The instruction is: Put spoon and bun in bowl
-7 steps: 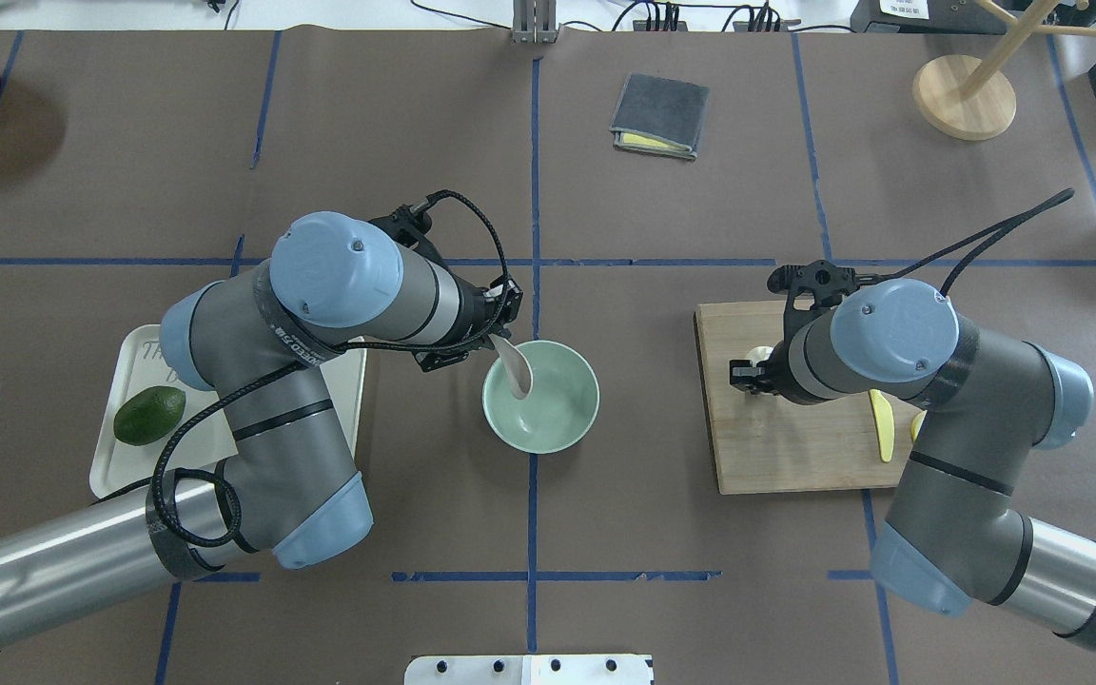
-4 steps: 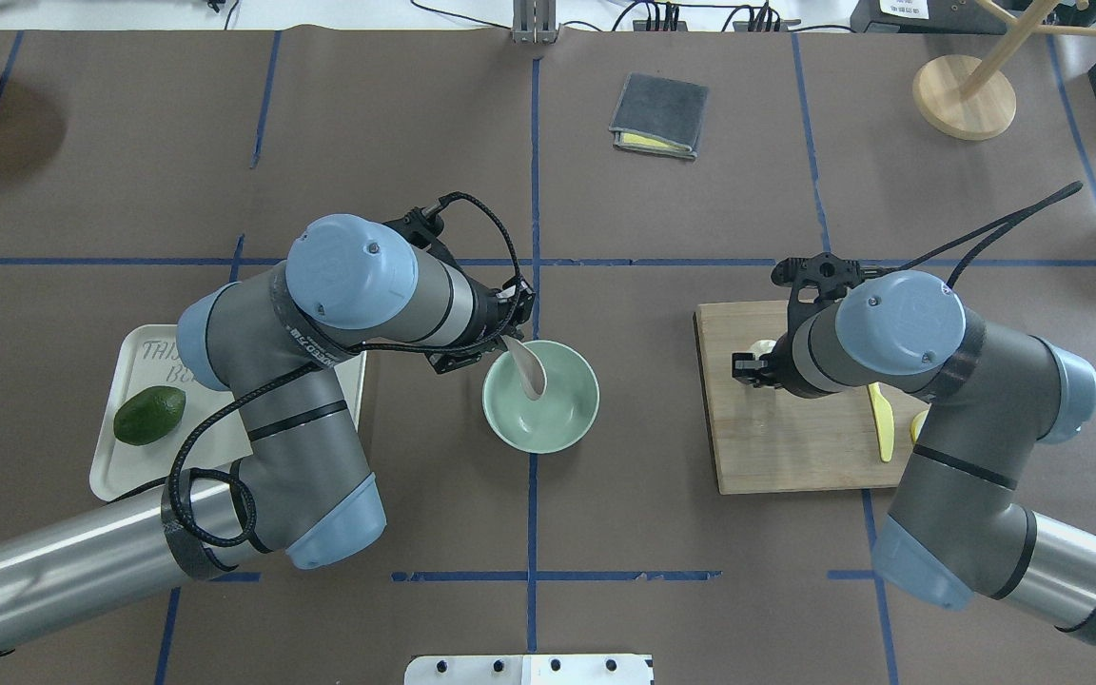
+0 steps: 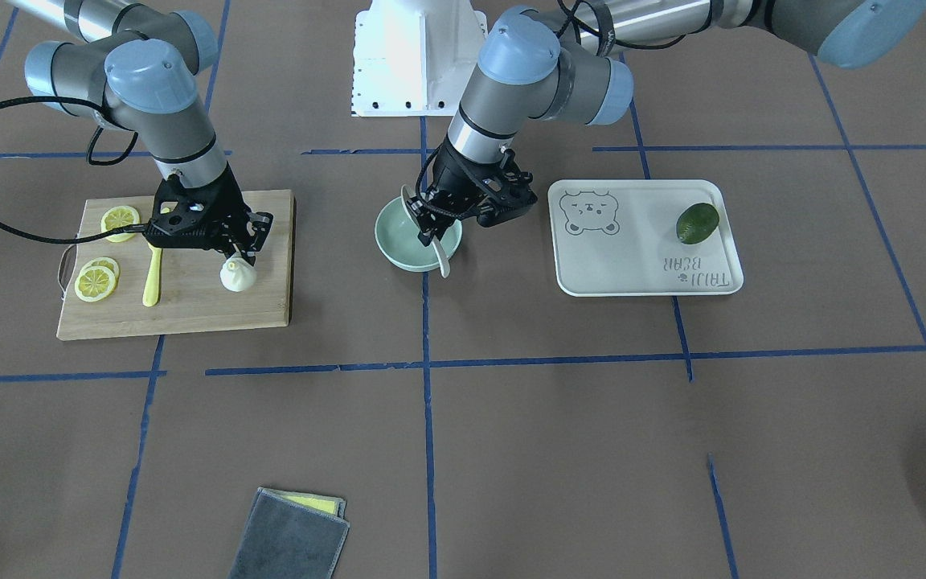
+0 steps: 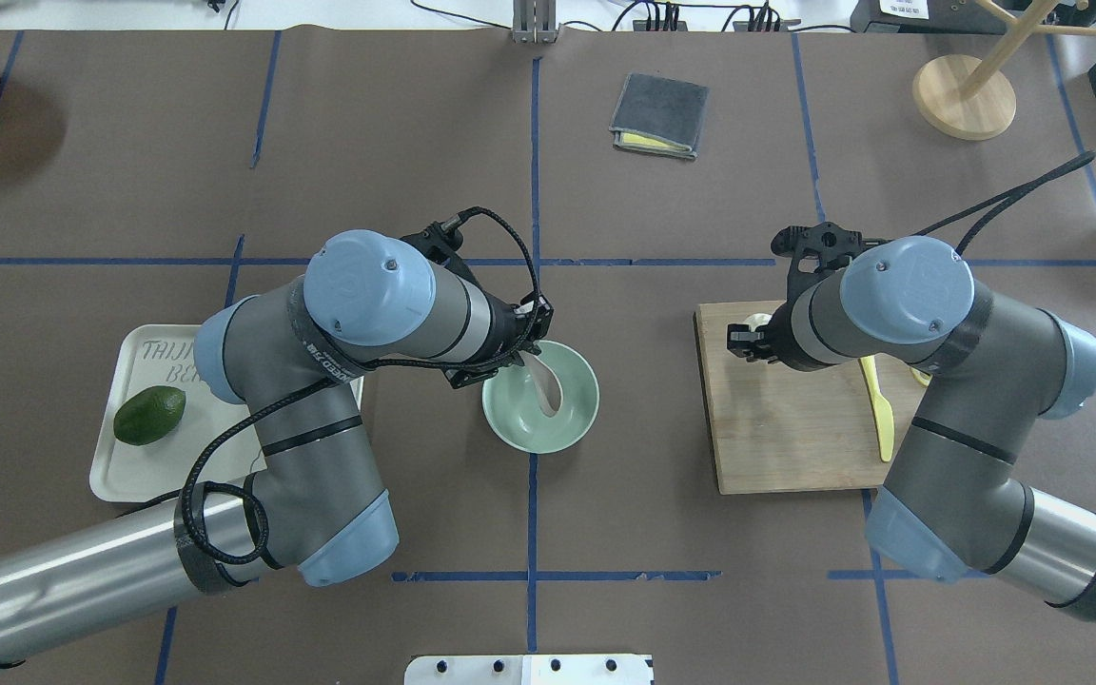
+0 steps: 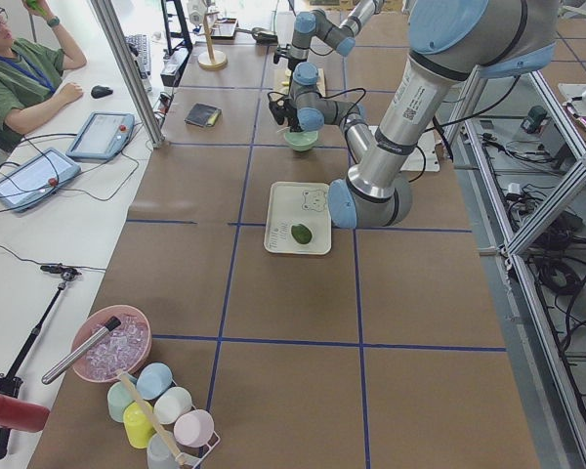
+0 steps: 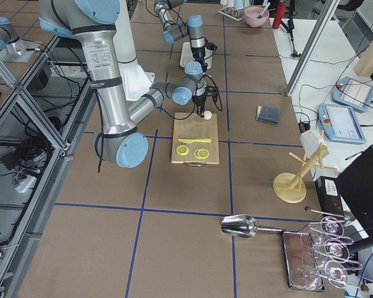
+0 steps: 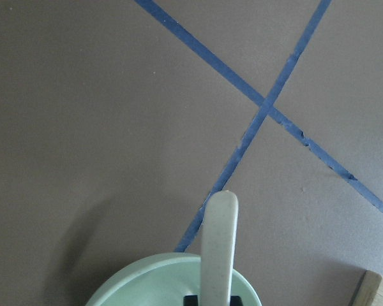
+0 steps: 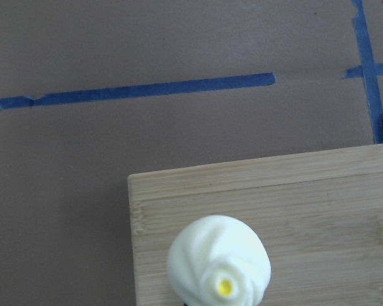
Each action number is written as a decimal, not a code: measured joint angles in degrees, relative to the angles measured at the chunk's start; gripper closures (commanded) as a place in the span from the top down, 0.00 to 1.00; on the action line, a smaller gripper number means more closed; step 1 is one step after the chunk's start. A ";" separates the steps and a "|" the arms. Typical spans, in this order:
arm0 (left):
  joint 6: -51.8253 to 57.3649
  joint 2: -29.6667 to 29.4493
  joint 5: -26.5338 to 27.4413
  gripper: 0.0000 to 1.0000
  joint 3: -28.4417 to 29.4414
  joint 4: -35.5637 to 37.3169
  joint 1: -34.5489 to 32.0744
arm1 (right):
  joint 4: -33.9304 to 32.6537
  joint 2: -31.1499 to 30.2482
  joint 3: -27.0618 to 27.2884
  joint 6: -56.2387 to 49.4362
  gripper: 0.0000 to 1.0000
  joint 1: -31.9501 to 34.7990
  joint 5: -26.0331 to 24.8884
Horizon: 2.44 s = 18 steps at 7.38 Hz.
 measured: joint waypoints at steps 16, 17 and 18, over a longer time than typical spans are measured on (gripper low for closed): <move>63.26 23.36 -8.50 1.00 -19.65 17.83 -34.14 | -6.99 18.85 -0.64 12.10 1.00 -11.80 -5.85; 66.15 24.10 -9.13 1.00 -19.37 17.80 -35.59 | -7.07 19.32 -0.65 12.11 1.00 -11.91 -5.87; 68.34 24.89 -10.07 1.00 -19.17 17.71 -36.70 | -7.43 19.54 -0.54 12.09 1.00 -11.93 -5.87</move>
